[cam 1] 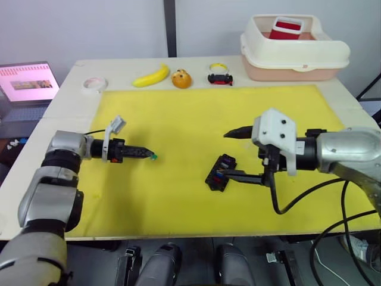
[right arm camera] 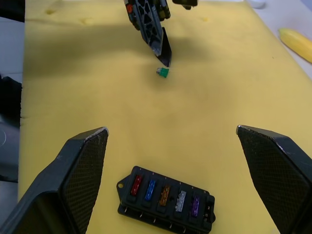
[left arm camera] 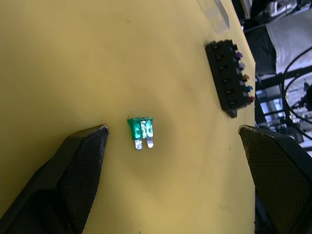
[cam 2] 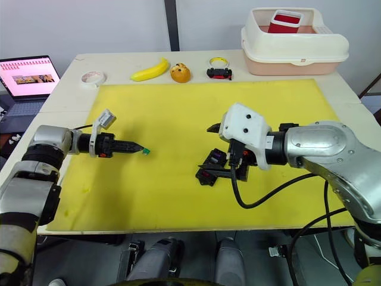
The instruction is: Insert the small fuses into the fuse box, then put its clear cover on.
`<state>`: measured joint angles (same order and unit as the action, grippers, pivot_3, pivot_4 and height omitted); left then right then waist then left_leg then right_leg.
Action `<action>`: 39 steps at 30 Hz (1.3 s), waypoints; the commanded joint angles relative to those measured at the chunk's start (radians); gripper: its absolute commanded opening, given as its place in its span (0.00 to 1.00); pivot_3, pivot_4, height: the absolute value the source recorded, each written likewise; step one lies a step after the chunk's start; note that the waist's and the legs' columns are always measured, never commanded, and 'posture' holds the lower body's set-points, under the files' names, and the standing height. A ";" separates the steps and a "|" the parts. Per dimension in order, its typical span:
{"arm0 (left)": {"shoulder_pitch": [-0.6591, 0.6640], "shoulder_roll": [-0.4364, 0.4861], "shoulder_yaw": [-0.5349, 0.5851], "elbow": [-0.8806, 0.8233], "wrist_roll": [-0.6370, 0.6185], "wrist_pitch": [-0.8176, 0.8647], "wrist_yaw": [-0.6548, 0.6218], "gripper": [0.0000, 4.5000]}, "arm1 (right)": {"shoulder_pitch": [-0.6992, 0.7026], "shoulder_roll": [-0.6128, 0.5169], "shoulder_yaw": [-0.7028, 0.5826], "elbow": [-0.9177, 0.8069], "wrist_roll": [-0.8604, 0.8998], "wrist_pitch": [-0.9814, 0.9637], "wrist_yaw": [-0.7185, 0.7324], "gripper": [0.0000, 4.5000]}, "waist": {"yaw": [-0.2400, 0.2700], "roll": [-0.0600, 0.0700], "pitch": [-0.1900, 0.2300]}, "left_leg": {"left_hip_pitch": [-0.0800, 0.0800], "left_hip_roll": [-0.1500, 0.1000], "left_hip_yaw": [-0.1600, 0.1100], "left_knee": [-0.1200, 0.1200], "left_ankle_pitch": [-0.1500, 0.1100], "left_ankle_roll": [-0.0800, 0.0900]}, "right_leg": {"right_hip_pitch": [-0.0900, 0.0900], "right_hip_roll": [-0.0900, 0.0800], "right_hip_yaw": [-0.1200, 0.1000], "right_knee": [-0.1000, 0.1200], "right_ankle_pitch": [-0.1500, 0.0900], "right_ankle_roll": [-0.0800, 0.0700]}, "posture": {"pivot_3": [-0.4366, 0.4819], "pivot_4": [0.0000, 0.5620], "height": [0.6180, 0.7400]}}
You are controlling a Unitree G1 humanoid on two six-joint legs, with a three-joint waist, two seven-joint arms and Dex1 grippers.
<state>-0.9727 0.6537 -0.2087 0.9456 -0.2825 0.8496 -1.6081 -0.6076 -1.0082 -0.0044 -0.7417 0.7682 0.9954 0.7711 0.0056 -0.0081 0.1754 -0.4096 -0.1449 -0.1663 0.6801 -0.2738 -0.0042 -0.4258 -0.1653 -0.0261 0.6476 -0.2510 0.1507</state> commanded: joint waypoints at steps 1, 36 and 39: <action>0.043 0.002 -0.066 -0.045 -0.041 0.035 -0.006 1.00 | -0.026 0.000 -0.008 -0.010 -0.006 -0.009 -0.007 0.99 | -0.001 0.000 0.000 | 0.000 0.000 0.000 0.000 0.000 0.000 | 0.000 0.000 0.000 0.000 0.000 0.000 | 0.48 0.27 1.00; 0.006 -0.055 0.133 0.177 0.033 0.005 0.133 0.50 | -0.008 0.009 0.020 -0.017 -0.047 -0.017 -0.021 1.00 | -0.001 0.000 -0.001 | 0.001 0.000 0.000 0.000 0.000 0.000 | 0.000 0.000 0.000 0.001 0.000 0.000 | 0.48 0.27 1.00; 0.009 -0.063 0.139 0.170 0.038 0.010 0.132 0.50 | -0.006 0.009 0.020 -0.017 -0.049 -0.019 -0.020 1.00 | 0.000 0.000 -0.001 | 0.001 0.000 0.000 0.000 0.001 -0.001 | 0.000 0.000 0.000 0.002 0.000 0.000 | 0.48 0.27 1.00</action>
<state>-0.9656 0.5871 -0.0744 1.1003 -0.2704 0.8607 -1.5224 -0.6074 -1.0016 0.0291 -0.7419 0.7271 0.9942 0.7530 0.0060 -0.0078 0.1746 -0.4087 -0.1448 -0.1662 0.6807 -0.2732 -0.0052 -0.4257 -0.1651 -0.0260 0.6497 -0.2510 0.1507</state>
